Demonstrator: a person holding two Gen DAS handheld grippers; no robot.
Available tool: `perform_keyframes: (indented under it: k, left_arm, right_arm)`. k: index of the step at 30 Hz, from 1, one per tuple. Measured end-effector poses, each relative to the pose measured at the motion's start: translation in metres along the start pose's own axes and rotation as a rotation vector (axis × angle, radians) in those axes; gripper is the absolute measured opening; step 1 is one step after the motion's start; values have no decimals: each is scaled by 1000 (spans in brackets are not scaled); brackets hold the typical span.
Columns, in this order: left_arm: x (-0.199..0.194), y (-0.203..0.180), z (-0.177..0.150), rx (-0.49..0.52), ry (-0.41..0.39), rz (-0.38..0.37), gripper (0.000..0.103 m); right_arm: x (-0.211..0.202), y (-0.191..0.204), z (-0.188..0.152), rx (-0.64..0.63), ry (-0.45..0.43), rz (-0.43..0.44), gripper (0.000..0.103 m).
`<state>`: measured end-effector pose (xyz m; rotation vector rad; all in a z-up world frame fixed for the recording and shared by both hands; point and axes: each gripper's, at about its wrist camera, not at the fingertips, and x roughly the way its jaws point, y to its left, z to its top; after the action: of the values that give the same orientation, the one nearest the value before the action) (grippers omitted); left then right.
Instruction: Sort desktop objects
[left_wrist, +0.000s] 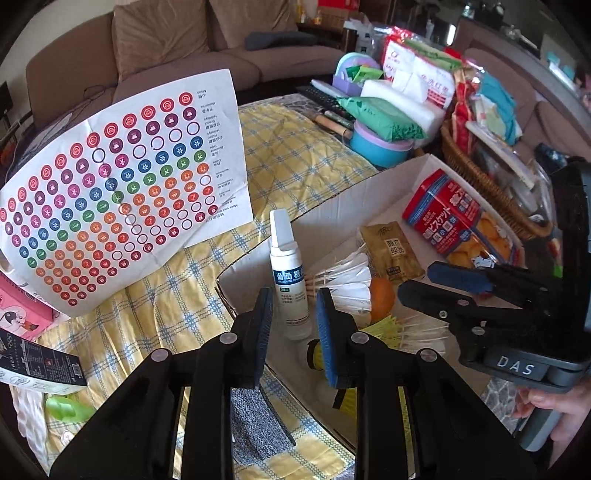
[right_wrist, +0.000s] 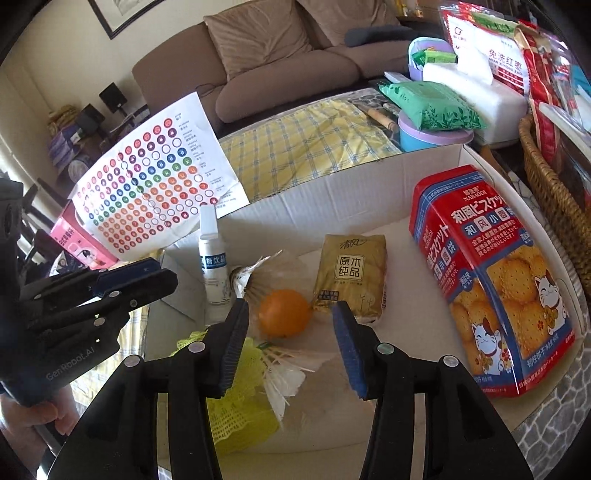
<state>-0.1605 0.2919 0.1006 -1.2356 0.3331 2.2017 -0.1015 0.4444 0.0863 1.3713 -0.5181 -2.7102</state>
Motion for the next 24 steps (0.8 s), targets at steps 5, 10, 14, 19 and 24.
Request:
perform_keyframes:
  k: [5, 10, 14, 19, 24]
  left_arm:
    - [-13, 12, 5, -32, -24, 5, 22]
    - [-7, 11, 17, -12, -29, 82, 43]
    - [16, -1, 33, 67, -15, 184, 50]
    - [45, -3, 49, 107, 17, 252, 52]
    - [50, -7, 53, 112, 15, 183, 35]
  right_arm:
    - [-22, -1, -8, 15, -39, 25, 50]
    - [-41, -12, -20, 135, -113, 83, 50]
    - [-60, -13, -25, 172, -150, 71, 50]
    - [-69, -13, -29, 182, -171, 68, 50]
    - [-63, -23, -27, 161, -151, 75, 50]
